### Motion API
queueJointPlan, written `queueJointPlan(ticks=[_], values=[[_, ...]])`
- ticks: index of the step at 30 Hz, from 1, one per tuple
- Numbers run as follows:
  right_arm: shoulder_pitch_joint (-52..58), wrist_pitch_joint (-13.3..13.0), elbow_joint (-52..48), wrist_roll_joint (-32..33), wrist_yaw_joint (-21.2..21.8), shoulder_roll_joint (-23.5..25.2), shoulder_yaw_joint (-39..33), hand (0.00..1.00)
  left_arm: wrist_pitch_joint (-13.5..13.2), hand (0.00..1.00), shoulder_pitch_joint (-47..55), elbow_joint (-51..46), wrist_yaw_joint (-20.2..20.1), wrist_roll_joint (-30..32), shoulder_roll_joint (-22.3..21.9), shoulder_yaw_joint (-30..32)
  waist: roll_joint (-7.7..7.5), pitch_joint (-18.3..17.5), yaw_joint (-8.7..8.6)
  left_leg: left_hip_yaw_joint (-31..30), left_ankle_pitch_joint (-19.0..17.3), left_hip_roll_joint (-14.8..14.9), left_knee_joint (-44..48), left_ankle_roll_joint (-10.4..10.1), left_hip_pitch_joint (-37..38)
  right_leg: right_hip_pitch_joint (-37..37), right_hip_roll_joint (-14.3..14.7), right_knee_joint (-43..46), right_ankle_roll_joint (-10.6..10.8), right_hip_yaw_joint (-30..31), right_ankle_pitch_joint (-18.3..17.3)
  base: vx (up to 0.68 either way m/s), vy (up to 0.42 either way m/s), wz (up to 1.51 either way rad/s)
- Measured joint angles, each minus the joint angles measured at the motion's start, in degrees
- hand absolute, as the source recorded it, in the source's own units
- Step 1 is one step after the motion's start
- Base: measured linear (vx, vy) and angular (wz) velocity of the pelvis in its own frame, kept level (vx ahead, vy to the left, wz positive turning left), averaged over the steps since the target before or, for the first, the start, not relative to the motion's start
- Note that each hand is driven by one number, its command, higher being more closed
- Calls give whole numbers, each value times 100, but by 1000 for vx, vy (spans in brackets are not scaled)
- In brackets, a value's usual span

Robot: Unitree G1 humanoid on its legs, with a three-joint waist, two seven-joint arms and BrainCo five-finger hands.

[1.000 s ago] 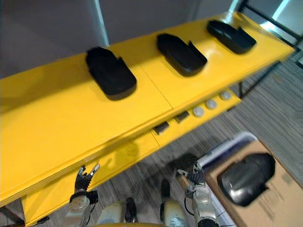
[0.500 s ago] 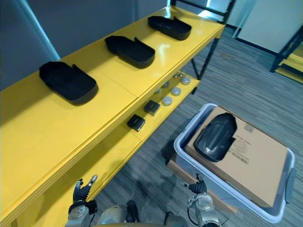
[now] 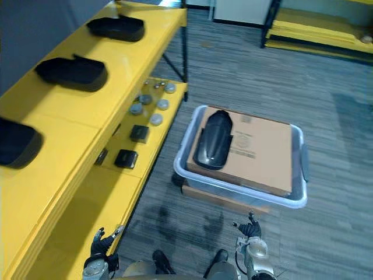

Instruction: Walk over and take plastic housings, then place them on the shelf

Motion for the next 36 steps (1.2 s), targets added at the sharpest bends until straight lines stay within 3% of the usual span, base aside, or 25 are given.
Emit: queueJointPlan(ticks=[2, 3, 4, 5, 6, 7, 8, 9, 10, 11, 12, 13, 17, 19, 23, 25, 36], values=[[159, -4, -6, 114, -9, -31, -1, 0, 7, 0, 15, -1, -43, 37, -30, -53, 0, 74, 1, -336, 20, 404, 870, 139, -104, 143, 144, 215, -77, 135, -258, 99, -207, -44], [262, -3, -7, 200, -44, -71, -2, 0, 18, 0, 23, 0, -83, 36, -40, -113, 11, 122, -3, -706, 142, 575, 1361, 331, -182, 305, 227, 282, -116, 231, -371, 169, -204, -34], [337, -4, -12, 245, -101, -91, -1, 0, 29, 0, 32, -1, -90, 36, -50, -135, -61, 167, -5, -1271, 321, 553, 1791, 526, -431, 467, 244, 294, -169, 335, -481, 165, -142, -35], [345, -4, -17, 297, -106, -88, -8, 0, 37, 0, 23, -4, -91, 35, -65, -148, -113, 201, -6, -1567, 246, 471, 1921, 426, -531, 501, 228, 300, -208, 383, -533, 212, -139, -37], [330, -8, -58, 376, -135, -111, -68, 0, 53, 0, 3, -20, -92, 33, -97, -160, -98, 201, -9, -2039, -24, 183, 1956, 107, -738, 514, 191, 313, -250, 498, -600, 146, -59, -32], [315, -17, -82, 421, -161, -134, -95, 0, 61, 0, -7, -39, -91, 30, -104, -162, -90, 207, -12, -2264, -121, -14, 1871, 40, -839, 518, 167, 319, -263, 540, -611, 188, -43, -44], [277, -55, -88, 491, -211, -149, -199, 0, 61, 0, -22, -77, -84, 28, -111, -163, -109, 222, 15, -2578, -236, -417, 1533, -54, -955, 527, 97, 367, -243, 647, -609, 206, 3, -48], [214, -74, -79, 557, -219, -143, -287, 0, 62, 0, -21, -108, -70, 9, -115, -161, -122, 245, 33, -2934, -241, -873, 1043, -80, -1016, 584, 23, 385, -204, 774, -644, 214, 28, -51], [155, -85, -59, 572, -223, -143, -330, 0, 62, 0, -34, -145, -68, -14, -123, -161, -114, 282, 33, -3157, -221, -1082, 734, -115, -1017, 639, 8, 382, -187, 830, -649, 265, 114, -67], [69, -121, 16, 591, -258, -159, -450, 0, 62, 0, -9, -188, -37, -32, -135, -161, -34, 289, 49, -3686, 39, -1463, -125, -272, -963, 722, 54, 385, -89, 979, -686, 226, 129, -62], [34, -129, 24, 593, -264, -174, -461, 0, 59, 0, -7, -191, -19, -51, -132, -162, 36, 278, 48, -3768, 482, -1511, -328, 10, -952, 754, 142, 389, 4, 1068, -724, 274, 130, -68], [-26, -139, 64, 593, -297, 0, -460, 0, 67, 0, -84, -181, 35, -146, -18, -154, -88, 282, 86, -3654, 435, -1574, -172, 240, -871, 863, 88, 362, 158, 1169, -746, 183, 60, -28], [-11, -170, 59, 648, -328, 182, -571, 0, 58, 0, -404, -197, 36, -150, 42, -248, -327, 277, 71, -3661, 420, -1779, -294, 252, -817, 927, -120, 262, 290, 1139, -621, 175, 95, 11], [-32, -172, 59, 666, -327, 189, -661, 0, 59, 0, -387, -191, 43, -185, 80, -242, -351, 257, 109, -3637, 447, -1861, -544, 295, -533, 1183, -152, -13, 341, 1176, -382, 180, 93, -1], [-78, -185, 59, 668, -327, 196, -759, 0, 59, 0, -369, -168, 54, -247, 192, -226, -377, 220, 164, -3605, 549, -1898, -982, 437, -261, 1308, -157, -185, 395, 1207, -262, 97, 23, 0], [-73, -185, 61, 667, -329, 202, -936, 0, 59, 0, -273, -146, 54, -252, 198, -203, -407, 196, 161, -3664, 793, -1915, -1425, 436, -118, 1310, -159, -266, 398, 1148, -161, 46, -16, 13], [97, -184, 71, 841, -347, 213, -1210, 0, 64, 0, -86, 96, 50, -266, 172, -195, -577, 38, 169, -3704, 1398, -1921, -2377, 418, 320, 1393, -127, -362, 369, 1071, -85, -28, -23, 5]])
